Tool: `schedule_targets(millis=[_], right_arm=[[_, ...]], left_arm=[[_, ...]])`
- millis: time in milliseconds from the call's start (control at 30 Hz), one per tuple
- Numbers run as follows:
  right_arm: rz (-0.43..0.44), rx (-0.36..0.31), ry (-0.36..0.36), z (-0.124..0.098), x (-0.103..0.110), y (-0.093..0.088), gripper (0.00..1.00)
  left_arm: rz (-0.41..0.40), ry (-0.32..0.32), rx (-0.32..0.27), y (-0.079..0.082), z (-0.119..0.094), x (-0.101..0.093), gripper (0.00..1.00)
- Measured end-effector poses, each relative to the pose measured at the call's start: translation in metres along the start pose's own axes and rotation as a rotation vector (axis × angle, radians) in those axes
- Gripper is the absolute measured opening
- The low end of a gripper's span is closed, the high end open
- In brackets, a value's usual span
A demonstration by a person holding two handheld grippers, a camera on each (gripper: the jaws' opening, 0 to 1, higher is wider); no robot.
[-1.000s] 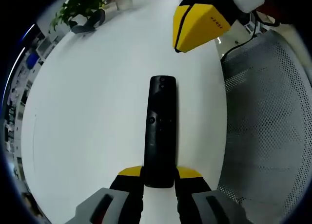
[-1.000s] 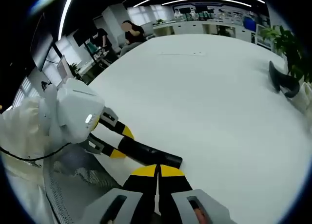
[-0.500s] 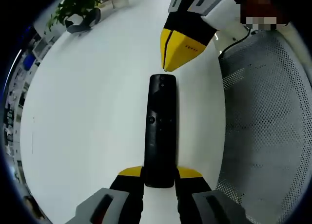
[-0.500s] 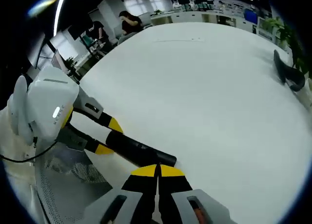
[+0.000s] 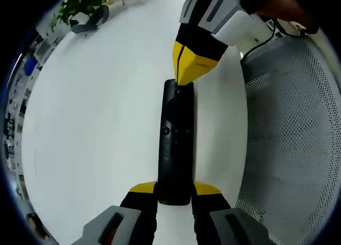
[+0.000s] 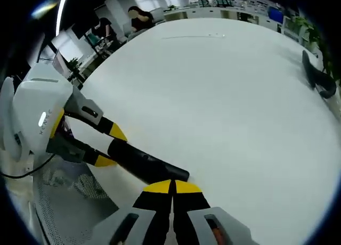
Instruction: Press the specified remote control buttons in sequence, fully releasing each button before pressing the next.
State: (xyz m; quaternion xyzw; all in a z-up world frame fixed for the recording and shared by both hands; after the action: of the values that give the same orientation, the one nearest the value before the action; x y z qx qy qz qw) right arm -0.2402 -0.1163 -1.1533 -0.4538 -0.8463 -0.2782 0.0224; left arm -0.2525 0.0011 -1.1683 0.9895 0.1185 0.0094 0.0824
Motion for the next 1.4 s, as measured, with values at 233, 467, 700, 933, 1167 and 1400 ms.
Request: schedule_targets(millis=[233, 467, 700, 933, 1167, 1400], right_arm=[[0.02, 0.02, -0.013, 0.0025, -0.0021, -0.0014, 0.0], [0.092, 0.003, 0.014, 0.0029, -0.0051, -0.0015, 0.0], [0.159, 0.004, -0.002, 0.0025, -0.0036, -0.0011, 0.0], [0.202, -0.003, -0.021, 0.0043, -0.0052, -0.0001, 0.0], [0.239, -0.02, 0.003, 0.0046, -0.0085, -0.0001, 0.0], [0.241, -0.018, 0.033, 0.0055, -0.0025, -0.0005, 0.0]], left_arm=[[-0.006, -0.005, -0.033, -0.0025, -0.0004, 0.0011, 0.22], [-0.003, -0.017, -0.06, -0.0022, -0.0004, 0.002, 0.22], [-0.005, -0.02, -0.064, -0.0024, -0.0005, 0.0019, 0.22], [-0.011, -0.013, -0.074, -0.0028, -0.0013, 0.0015, 0.22], [-0.007, -0.015, -0.071, -0.0026, -0.0014, 0.0015, 0.22], [-0.006, -0.018, -0.07, -0.0025, -0.0012, 0.0016, 0.22]])
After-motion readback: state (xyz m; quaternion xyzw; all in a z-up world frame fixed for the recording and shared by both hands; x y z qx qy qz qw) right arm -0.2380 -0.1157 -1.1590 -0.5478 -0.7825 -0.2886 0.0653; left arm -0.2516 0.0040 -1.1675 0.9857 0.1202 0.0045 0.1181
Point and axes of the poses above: the point that each gripper's makers call its tool centre point, and the gripper's own axes: z roughly forward along the fingers, x roughly to its left, y roughly out of its top, the point moved 3 cm from there along -z, roughly backward along the fingers, and after that the axes turned 3 degrees about -z, right-handed, at the moved point
